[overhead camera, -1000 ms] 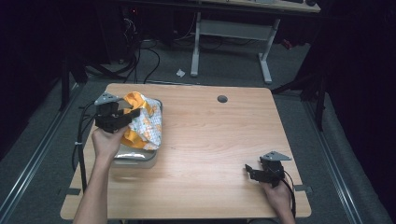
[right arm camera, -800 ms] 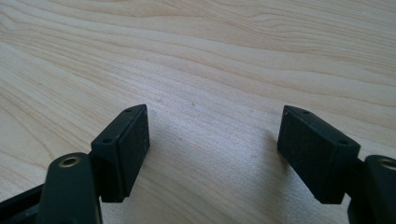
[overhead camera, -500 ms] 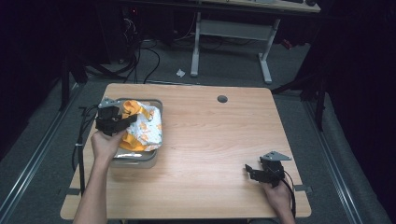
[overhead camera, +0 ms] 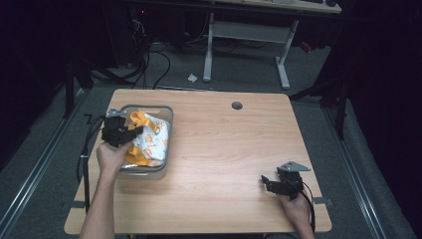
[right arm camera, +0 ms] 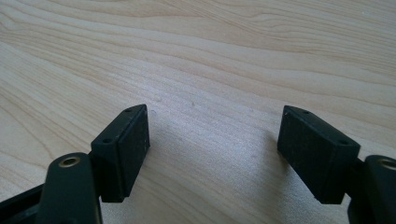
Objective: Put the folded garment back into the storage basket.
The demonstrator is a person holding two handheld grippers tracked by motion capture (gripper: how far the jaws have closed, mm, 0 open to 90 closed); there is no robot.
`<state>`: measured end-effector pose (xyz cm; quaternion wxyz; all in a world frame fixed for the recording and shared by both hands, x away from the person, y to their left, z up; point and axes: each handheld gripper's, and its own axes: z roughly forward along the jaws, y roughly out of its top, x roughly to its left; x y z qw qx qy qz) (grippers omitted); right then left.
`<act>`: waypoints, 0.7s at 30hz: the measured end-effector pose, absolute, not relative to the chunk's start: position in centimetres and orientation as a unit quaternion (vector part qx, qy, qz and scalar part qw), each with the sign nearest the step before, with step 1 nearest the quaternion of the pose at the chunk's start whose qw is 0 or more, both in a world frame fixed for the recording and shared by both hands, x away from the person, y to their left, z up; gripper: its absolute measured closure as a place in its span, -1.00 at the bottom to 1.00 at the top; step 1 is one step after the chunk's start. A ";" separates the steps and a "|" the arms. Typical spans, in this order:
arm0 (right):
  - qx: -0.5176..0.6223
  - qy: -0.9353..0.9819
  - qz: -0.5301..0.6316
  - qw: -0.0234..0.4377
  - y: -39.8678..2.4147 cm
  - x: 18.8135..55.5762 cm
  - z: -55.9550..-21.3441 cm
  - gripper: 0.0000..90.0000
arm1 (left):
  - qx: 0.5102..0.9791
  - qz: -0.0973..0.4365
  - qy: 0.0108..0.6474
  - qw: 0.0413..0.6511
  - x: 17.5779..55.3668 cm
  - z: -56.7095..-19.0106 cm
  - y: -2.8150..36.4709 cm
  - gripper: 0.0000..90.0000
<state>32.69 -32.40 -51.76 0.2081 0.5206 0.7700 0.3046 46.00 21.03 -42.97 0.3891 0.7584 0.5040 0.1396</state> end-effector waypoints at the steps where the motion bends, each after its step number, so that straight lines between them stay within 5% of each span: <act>1: 0.521 0.770 0.305 0.208 -32.4 32.7 -51.8 -0.43 | 0.760 0.137 0.507 0.384 46.1 -43.4 21.0 0.72; 11: 0.520 0.770 0.305 0.208 -32.4 32.7 -51.8 -0.43 | 0.757 0.134 0.531 0.356 46.4 -44.4 21.3 0.70; 21: 0.521 0.770 0.304 0.208 -32.4 32.7 -51.8 -0.43 | 0.776 0.136 0.556 0.264 46.7 -45.1 20.7 0.55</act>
